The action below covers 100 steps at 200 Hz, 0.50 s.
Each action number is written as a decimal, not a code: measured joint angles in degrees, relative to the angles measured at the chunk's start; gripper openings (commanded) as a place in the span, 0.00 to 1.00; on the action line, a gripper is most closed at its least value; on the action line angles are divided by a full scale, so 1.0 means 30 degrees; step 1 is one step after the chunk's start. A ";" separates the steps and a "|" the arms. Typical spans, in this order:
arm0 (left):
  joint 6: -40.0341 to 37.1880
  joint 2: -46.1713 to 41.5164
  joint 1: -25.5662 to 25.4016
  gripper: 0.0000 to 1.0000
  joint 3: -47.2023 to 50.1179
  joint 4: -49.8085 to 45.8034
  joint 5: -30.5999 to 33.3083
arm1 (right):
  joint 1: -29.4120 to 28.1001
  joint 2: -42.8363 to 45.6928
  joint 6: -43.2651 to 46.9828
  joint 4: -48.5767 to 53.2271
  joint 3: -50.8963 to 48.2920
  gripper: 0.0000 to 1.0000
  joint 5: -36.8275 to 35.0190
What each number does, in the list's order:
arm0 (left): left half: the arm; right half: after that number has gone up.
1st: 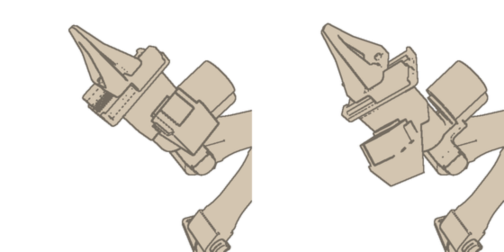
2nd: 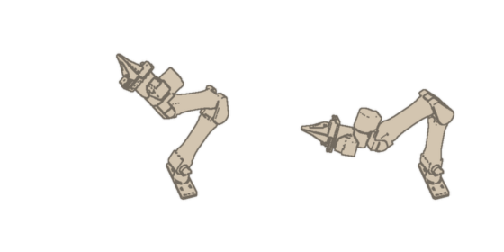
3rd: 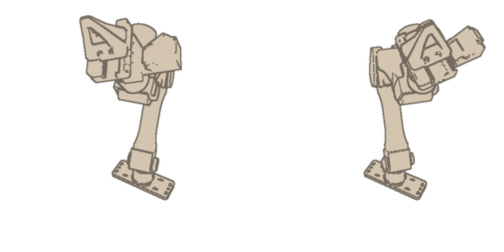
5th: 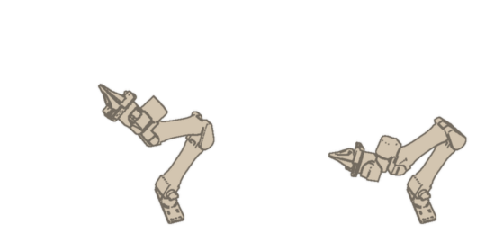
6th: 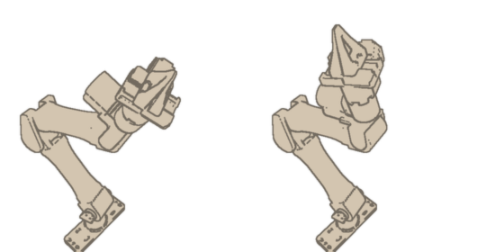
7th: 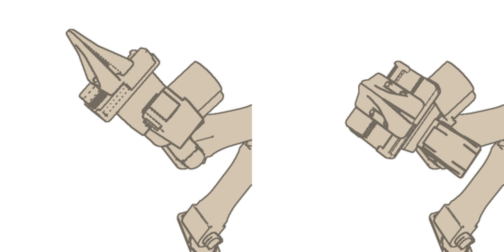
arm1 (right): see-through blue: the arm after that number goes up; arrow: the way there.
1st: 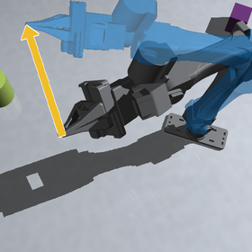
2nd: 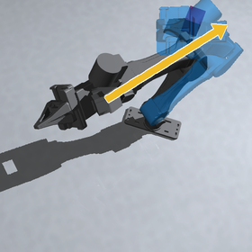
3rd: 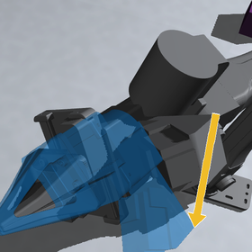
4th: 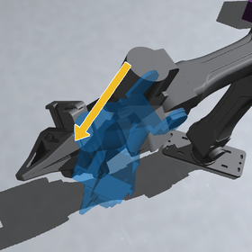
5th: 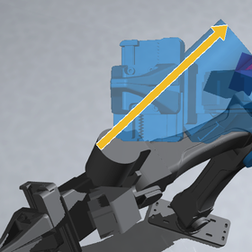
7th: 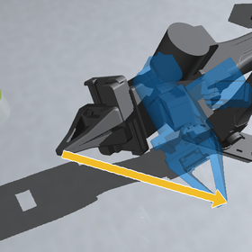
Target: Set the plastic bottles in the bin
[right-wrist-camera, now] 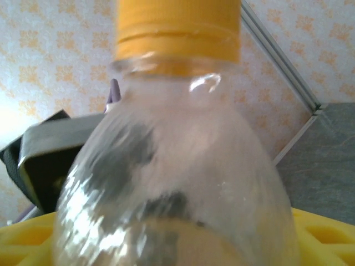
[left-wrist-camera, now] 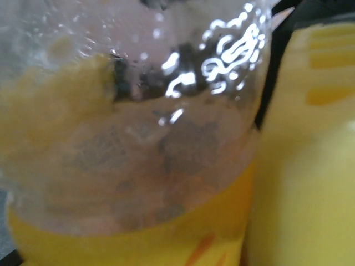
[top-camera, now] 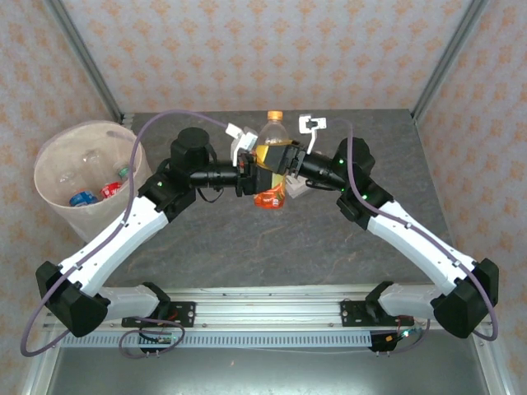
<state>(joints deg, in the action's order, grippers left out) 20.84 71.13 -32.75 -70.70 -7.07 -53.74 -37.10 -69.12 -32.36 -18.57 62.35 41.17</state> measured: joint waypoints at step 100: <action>-0.1282 -0.1348 0.0903 0.40 -0.0423 -0.4590 1.0346 | -0.0029 0.1654 0.0321 0.2076 -0.0634 0.99 -0.6346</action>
<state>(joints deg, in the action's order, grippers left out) 16.99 67.09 -30.04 -71.96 -20.84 -22.70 -37.19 -64.16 -31.40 -12.34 60.45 22.13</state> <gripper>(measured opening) 0.432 0.993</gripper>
